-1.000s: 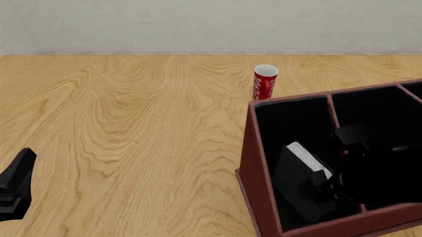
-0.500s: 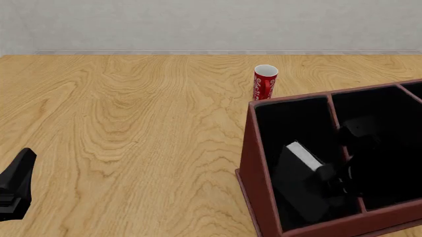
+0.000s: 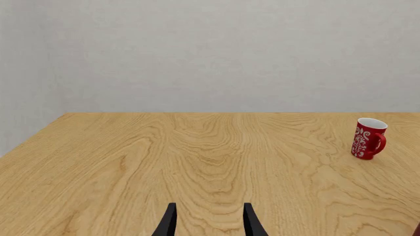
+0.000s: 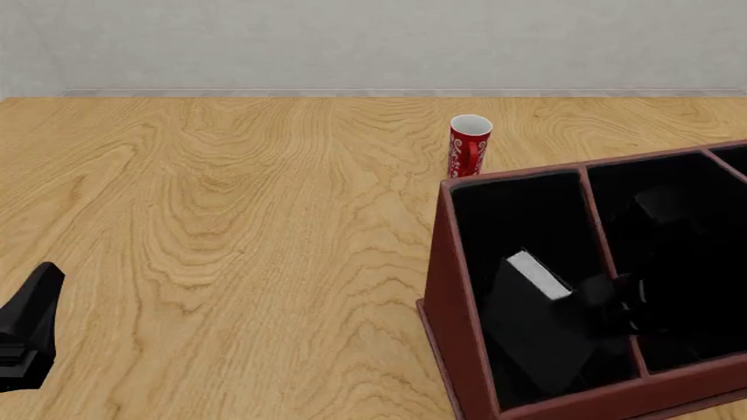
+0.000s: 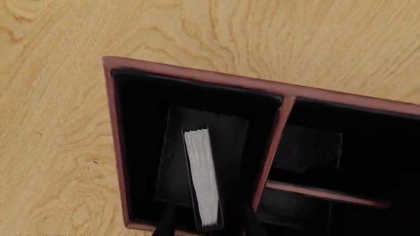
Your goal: Pick up the book and place it in the left compartment of the caddy.
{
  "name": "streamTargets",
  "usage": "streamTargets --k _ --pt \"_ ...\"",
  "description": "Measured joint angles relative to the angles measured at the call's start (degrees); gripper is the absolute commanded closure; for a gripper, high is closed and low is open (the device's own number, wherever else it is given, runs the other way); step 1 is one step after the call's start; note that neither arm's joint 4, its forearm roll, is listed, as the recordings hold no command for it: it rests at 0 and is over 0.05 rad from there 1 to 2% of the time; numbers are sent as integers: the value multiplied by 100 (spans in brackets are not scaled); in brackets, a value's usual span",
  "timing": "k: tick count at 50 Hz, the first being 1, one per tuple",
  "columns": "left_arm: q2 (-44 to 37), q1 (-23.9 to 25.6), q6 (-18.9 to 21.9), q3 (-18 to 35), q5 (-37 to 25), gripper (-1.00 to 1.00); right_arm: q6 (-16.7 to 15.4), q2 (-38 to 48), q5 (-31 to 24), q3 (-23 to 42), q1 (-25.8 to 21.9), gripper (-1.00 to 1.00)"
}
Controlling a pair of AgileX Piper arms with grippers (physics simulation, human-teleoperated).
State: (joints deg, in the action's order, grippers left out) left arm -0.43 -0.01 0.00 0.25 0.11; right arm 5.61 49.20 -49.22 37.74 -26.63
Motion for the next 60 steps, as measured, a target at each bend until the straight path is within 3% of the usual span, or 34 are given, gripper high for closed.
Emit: streamTargets --k 36,60 --pt "0 0 0 0 0 -100 -595 -515 -821 817 380 -100" --pt "0 0 0 0 0 -100 -747 -892 -1210 1395 423 -100"
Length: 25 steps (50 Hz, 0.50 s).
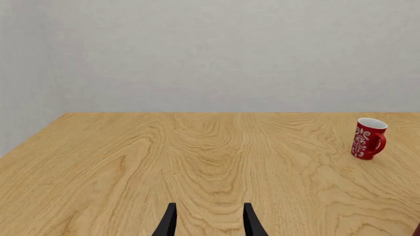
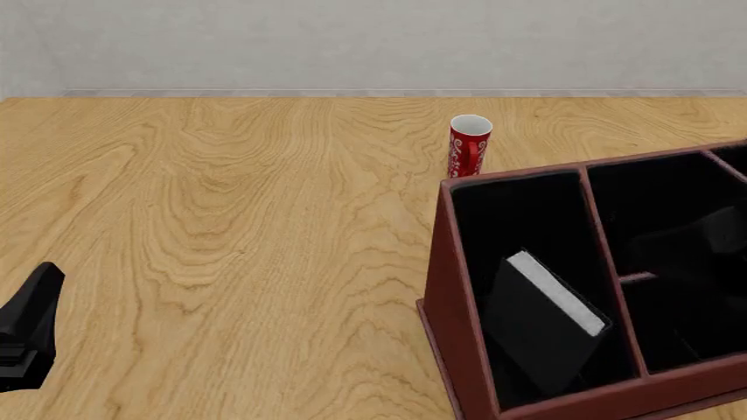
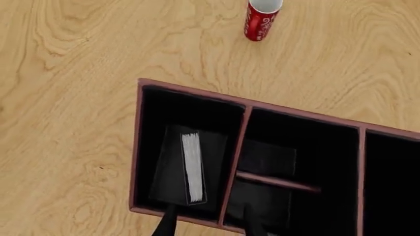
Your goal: Pick up the book and place it in the left compartment of the caddy.
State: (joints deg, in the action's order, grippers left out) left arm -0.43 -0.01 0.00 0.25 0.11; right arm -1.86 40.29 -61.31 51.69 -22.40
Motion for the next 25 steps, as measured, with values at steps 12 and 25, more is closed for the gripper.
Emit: streamTargets --k 12,25 --pt "0 0 0 0 0 -100 -1 -215 -190 327 -29 -100" --pt "0 0 0 0 0 -100 46 -476 -375 727 -117 -100"
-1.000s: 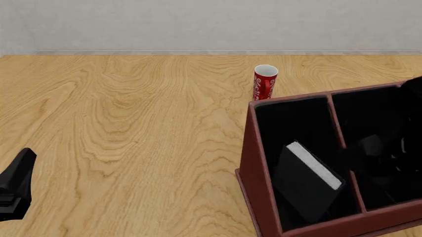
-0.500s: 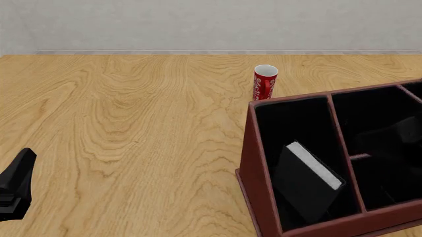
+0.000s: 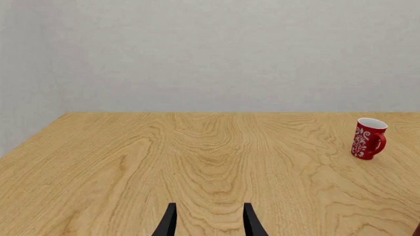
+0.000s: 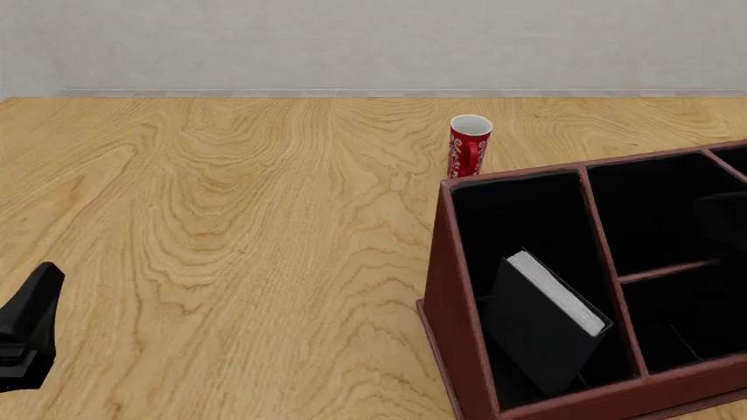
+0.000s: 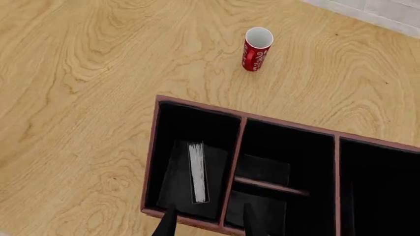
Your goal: Pick up the book and place it in the left compartment of the caddy.
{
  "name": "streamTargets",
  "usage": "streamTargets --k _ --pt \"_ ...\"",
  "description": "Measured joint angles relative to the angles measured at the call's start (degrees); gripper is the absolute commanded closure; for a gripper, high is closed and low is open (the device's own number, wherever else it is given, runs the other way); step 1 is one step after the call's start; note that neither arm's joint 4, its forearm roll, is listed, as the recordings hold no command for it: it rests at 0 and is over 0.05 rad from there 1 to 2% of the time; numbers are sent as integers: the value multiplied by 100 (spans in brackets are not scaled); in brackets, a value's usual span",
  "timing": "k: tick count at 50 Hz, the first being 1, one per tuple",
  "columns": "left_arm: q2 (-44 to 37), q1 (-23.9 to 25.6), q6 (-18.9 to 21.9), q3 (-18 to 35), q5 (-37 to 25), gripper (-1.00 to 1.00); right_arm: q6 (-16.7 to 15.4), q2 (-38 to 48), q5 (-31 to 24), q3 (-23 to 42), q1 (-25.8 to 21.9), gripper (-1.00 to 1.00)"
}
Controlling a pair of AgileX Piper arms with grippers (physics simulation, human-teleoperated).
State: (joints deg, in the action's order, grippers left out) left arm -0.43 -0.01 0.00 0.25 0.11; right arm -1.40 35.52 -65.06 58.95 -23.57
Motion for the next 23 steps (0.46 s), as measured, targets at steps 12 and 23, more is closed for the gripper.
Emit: streamTargets --k 12,23 --pt "0 0 0 0 0 -100 90 -149 -101 446 -227 -100" --pt "0 0 0 0 0 -100 185 -260 136 684 -481 -100"
